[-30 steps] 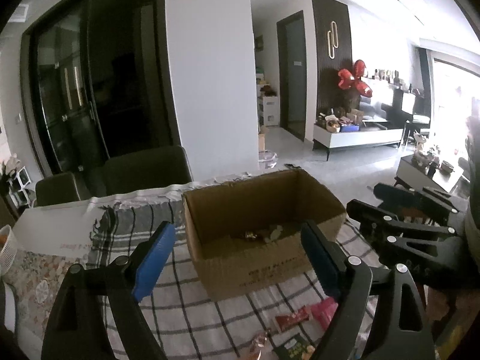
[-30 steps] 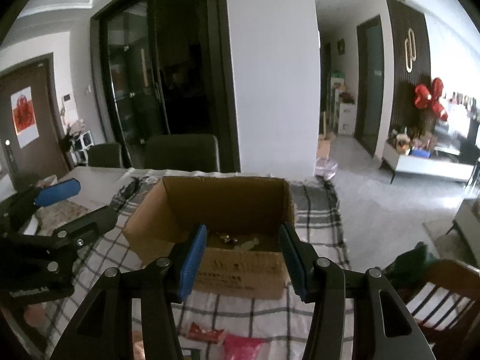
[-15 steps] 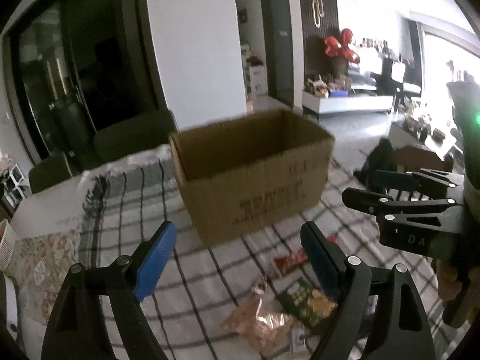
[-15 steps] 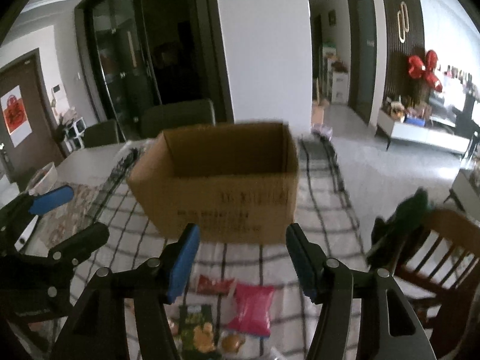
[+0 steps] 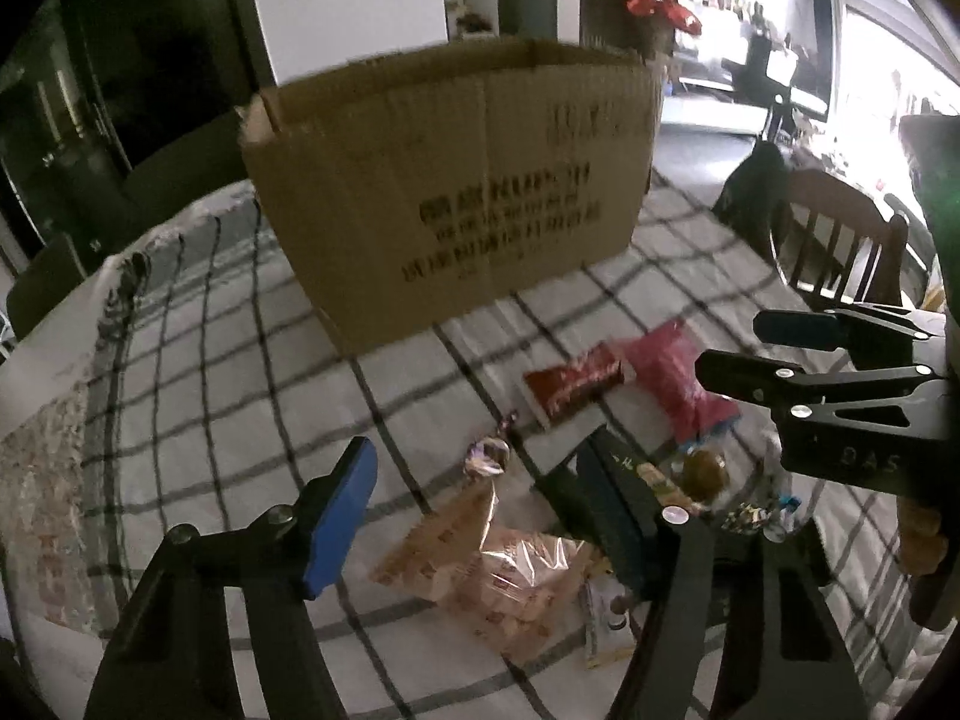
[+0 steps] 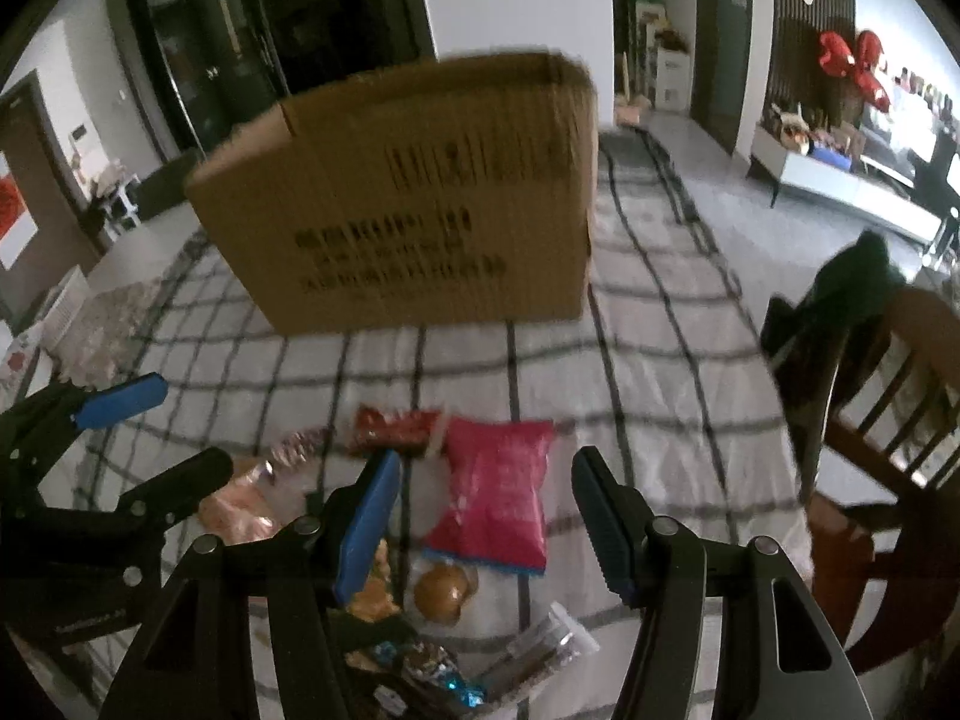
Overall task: Organize snacks
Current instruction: 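Grasp the purple-wrapped candy with the left tool while the right tool grasps the red chip bag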
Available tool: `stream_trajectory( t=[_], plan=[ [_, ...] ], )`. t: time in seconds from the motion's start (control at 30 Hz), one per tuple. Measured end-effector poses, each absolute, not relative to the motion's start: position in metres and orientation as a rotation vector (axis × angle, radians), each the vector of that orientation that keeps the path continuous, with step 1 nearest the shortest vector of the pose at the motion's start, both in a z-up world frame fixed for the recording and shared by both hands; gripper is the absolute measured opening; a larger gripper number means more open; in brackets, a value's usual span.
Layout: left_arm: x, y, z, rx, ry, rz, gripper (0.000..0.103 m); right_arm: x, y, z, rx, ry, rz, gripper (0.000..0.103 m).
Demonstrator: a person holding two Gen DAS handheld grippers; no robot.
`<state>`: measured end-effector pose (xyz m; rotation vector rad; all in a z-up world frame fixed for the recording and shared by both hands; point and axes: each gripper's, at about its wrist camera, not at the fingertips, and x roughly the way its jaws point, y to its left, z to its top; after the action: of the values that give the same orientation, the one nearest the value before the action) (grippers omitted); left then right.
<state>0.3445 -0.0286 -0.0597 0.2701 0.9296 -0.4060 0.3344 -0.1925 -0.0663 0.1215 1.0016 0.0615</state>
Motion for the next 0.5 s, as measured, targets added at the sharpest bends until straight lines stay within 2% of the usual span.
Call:
stream_trajectory(
  t=[0.33,0.5],
  plan=[
    [0.366,-0.031,-0.09,0.245,1.018,-0.414,0.057,0.342,-0.194,-0.095,0.154,1.078,0.059,0.061],
    [0.373,-0.032,-0.097,0.244,1.034,-0.408,0.055,0.347,-0.193,-0.099,0.149,1.085,0.058,0.061]
  ],
)
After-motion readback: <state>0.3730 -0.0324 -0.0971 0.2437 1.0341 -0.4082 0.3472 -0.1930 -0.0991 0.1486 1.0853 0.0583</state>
